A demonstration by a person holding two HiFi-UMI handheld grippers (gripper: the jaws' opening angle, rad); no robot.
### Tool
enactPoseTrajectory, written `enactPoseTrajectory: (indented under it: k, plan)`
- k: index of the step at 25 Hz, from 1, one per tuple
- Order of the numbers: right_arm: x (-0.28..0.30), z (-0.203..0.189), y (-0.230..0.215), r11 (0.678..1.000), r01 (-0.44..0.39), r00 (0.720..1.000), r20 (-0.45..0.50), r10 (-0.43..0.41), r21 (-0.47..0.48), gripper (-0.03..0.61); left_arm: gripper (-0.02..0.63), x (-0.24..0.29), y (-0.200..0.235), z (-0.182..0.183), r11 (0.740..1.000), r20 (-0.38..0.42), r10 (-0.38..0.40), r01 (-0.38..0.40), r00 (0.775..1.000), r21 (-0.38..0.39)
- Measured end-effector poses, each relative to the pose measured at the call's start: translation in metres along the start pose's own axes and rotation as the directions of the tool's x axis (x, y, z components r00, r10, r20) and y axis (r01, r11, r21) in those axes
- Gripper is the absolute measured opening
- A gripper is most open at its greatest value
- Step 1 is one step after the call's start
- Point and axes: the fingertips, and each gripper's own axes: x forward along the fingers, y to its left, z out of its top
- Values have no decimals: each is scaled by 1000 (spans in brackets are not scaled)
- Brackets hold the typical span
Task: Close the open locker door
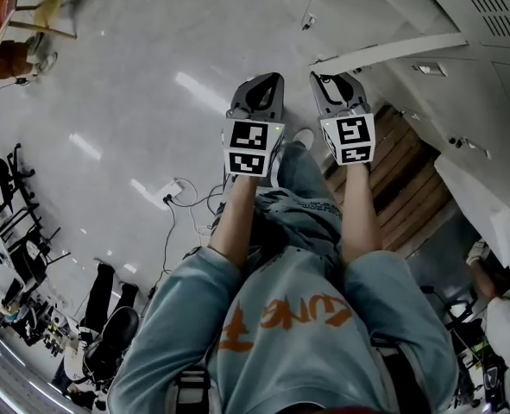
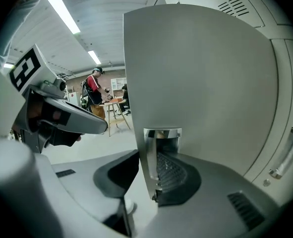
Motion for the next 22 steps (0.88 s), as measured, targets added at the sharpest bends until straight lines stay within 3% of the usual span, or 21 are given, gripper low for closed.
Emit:
enactPoseTrajectory:
  k: [13,22]
  plan:
    - [72,47,-34,986,130,991,6,-131,102,110,18,64,62,53,996,24,-77,78,997,-35]
    - [101,70,-67,945,272,960,10,-278,182,100,18,97,90,88,988,31,-151,151,988,-13]
